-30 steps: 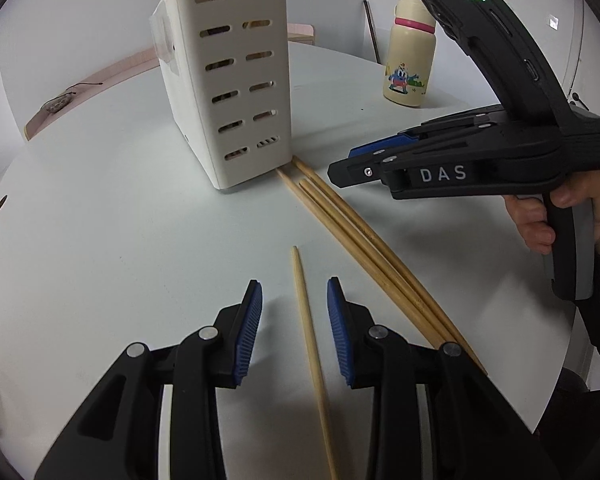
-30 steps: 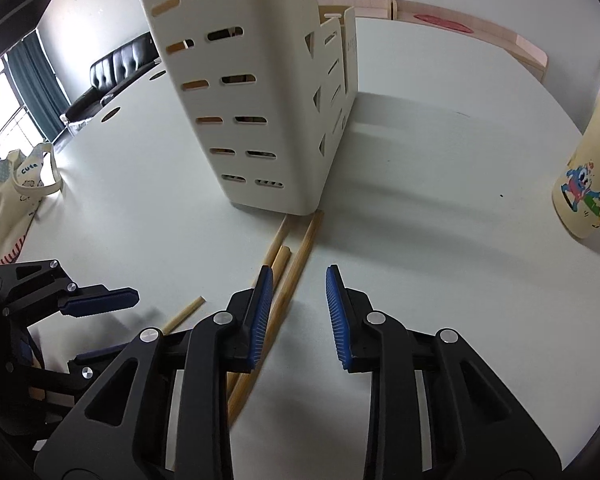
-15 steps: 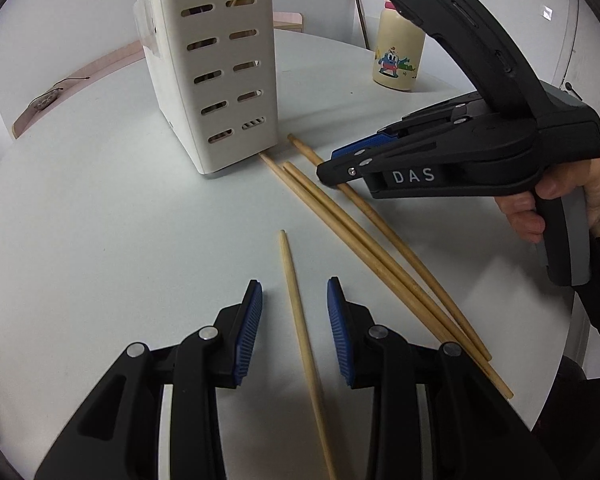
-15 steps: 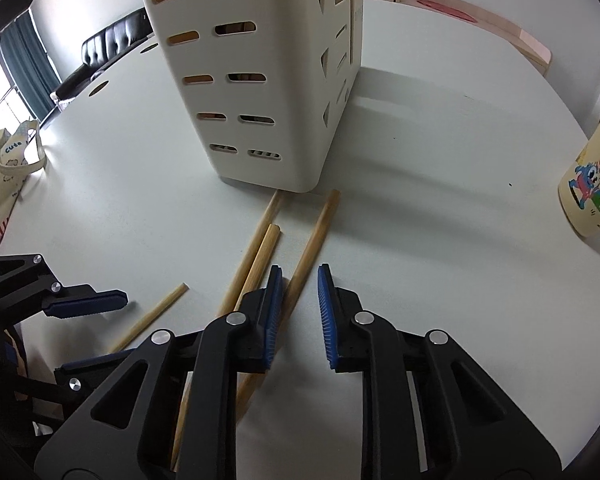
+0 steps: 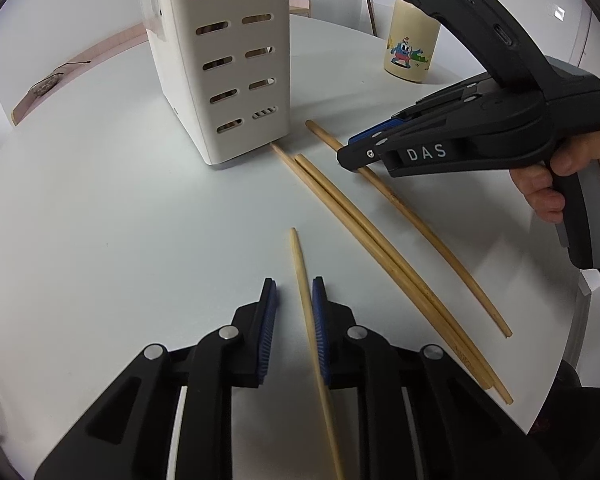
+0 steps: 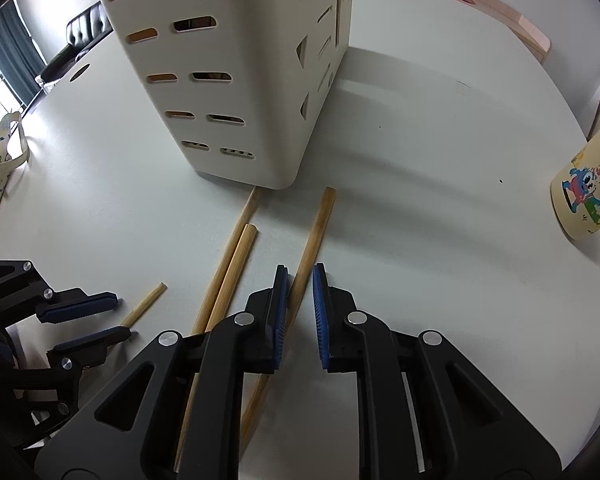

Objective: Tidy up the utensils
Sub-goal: 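Grasp a bamboo chopstick with the left tool while the right tool grasps another, then lift both bamboo chopsticks up over the holder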

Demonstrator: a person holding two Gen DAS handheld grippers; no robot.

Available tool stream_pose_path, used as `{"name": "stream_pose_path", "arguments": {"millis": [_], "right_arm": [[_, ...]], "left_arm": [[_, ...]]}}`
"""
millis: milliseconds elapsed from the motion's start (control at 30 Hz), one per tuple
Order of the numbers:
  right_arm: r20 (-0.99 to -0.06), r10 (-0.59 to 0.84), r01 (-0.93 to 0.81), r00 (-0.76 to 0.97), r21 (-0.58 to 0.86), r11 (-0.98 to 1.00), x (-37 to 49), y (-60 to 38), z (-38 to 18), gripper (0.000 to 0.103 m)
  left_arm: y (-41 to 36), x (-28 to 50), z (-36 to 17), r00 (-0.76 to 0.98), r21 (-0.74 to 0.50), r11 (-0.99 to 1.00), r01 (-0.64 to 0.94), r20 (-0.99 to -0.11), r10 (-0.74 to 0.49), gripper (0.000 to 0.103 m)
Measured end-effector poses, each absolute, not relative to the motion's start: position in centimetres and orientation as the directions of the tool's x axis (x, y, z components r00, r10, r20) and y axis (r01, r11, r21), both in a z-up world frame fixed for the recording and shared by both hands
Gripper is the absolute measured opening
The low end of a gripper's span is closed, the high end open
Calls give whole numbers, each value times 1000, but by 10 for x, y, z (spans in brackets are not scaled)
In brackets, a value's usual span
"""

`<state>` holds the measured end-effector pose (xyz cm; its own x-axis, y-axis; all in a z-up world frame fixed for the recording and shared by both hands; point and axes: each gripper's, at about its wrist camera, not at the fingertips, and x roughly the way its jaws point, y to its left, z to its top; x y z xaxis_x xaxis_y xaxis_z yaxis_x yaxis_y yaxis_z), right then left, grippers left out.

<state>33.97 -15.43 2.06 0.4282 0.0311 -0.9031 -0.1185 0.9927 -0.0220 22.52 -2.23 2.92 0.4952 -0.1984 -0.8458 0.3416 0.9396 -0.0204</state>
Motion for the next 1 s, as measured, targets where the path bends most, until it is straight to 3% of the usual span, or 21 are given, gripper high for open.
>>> {"name": "stream_pose_path", "arguments": {"millis": [200, 267, 333, 533, 767, 1000], "right_arm": [[-917, -7, -70, 399, -38, 997, 347, -150, 23, 11], [-924, -6, -43, 383, -24, 999, 352, -152, 23, 8], [-932, 12, -19, 361, 5, 1000, 356, -157, 24, 6], [-910, 122, 73, 395, 164, 984, 349, -187, 39, 6], [-804, 197, 54, 561, 273, 960, 306, -204, 79, 6], [-549, 179, -24, 816, 278, 960, 245, -210, 136, 6]], "left_arm": [[-27, 223, 29, 490, 5, 946, 324, -856, -164, 18], [-28, 224, 28, 505, 37, 953, 300, -854, -126, 9], [-31, 229, 28, 497, 22, 961, 274, -859, -122, 5], [-29, 229, 31, 505, 21, 973, 230, -857, -101, 5], [-25, 217, 51, 612, 15, 981, 192, -783, -107, 4], [-16, 193, 94, 771, 16, 992, 127, -630, -88, 4]]}}
